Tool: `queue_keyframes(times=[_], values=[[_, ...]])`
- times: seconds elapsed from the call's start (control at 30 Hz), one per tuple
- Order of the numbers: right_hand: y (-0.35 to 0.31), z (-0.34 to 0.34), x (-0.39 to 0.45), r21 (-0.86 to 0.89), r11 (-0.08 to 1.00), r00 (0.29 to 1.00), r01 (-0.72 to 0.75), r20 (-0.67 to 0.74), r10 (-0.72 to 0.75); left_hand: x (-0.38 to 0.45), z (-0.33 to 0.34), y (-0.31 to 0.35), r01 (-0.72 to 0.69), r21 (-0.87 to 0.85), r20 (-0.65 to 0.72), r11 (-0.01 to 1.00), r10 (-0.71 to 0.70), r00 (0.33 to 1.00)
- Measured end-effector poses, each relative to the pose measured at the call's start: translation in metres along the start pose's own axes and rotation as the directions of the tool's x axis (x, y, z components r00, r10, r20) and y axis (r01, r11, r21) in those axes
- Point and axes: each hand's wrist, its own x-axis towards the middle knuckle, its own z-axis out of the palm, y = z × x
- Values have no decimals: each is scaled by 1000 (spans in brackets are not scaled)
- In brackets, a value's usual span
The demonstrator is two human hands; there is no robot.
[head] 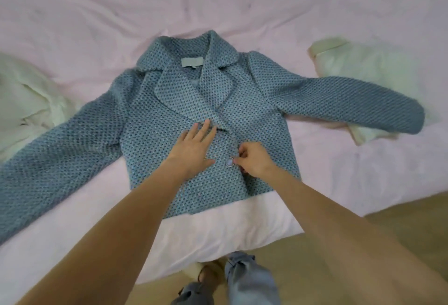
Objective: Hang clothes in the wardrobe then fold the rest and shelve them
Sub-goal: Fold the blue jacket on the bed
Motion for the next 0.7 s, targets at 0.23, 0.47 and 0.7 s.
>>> queue_keyframes(times=[0.23,0.47,0.7], values=[[18,11,-16,-404,894,907,191,-275,-318,-11,21,-1,-2,154,37,988,-3,999],[41,42,-12,-618,681,917,393,214,-336,-15,24,-1,8,179,113,984,-29,993],[10,-52,-6,403,885,867,233,-498,-2,-4,-58,35,13,-98,-170,995,-29,985]])
